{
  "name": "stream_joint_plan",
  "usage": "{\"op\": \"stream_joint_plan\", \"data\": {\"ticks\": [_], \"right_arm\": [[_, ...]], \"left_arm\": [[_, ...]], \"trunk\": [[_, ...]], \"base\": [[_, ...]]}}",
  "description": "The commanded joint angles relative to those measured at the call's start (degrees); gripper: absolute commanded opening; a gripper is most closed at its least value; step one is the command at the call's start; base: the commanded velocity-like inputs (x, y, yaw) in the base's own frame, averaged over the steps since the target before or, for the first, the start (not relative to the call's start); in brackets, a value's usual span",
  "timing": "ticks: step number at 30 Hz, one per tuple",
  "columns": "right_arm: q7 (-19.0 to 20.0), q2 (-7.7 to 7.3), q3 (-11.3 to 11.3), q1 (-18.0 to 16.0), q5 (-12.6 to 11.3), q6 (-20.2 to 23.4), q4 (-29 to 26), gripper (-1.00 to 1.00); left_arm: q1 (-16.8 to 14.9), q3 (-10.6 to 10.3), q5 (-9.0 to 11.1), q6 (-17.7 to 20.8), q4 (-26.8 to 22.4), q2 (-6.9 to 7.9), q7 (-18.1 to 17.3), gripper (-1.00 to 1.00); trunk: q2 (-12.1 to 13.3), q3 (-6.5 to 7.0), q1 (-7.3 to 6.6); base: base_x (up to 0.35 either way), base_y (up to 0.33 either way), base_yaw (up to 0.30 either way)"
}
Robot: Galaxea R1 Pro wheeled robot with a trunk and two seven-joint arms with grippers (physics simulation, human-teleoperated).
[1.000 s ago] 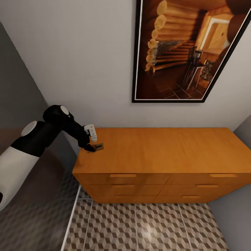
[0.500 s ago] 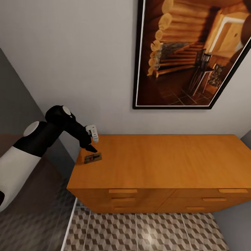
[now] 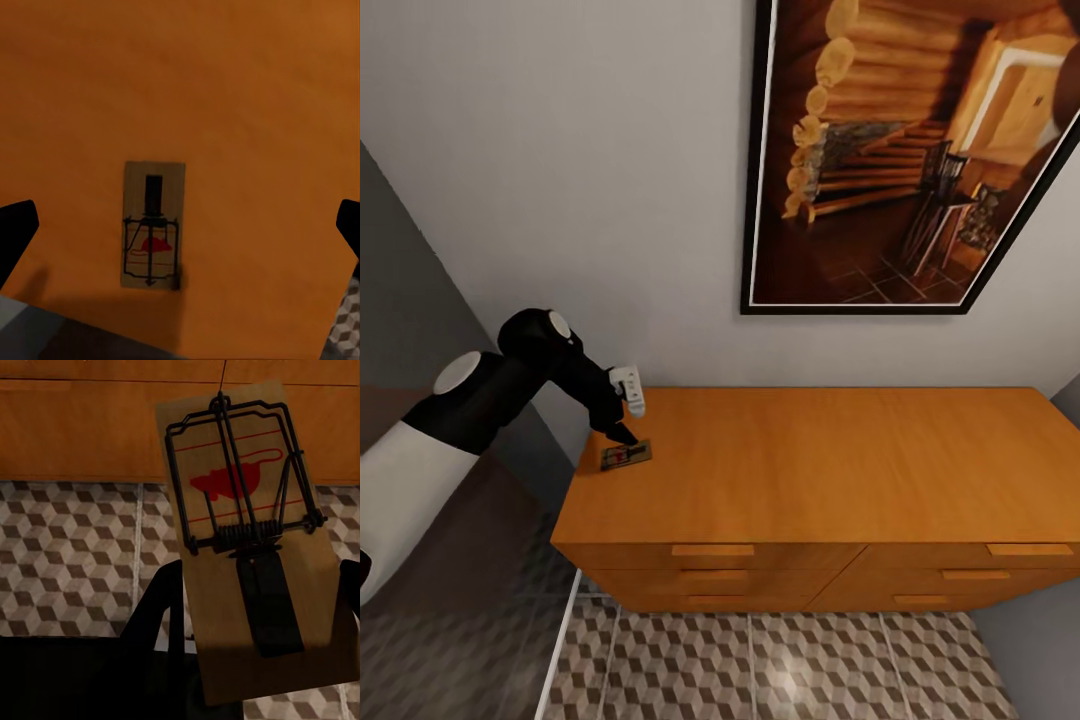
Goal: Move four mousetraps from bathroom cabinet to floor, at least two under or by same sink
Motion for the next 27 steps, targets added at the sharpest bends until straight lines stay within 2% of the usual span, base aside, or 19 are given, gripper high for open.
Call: {"op": "stream_joint_plan", "data": {"ticks": [1, 8, 27], "right_arm": [[-0.05, 0.01, 0.51, -0.04, -0.51, -0.18, 0.05, -1.0], [-0.05, 0.01, 0.51, -0.04, -0.51, -0.18, 0.04, -1.0], [-0.05, 0.01, 0.51, -0.04, -0.51, -0.18, 0.05, -1.0]], "left_arm": [[-0.07, -0.35, -0.48, 0.61, -0.07, 0.07, -0.51, 1.0], [-0.07, -1.05, -0.48, 0.59, 0.04, 0.24, -0.51, 1.0], [-0.07, -1.19, -0.48, 0.5, 1.7, 2.72, -0.51, 1.0]], "trunk": [[-0.1, -0.1, 0.03], [-0.1, -0.1, 0.03], [-0.1, -0.1, 0.03]], "base": [[0.0, 0.0, 0.0], [0.0, 0.0, 0.0], [0.0, 0.0, 0.0]]}}
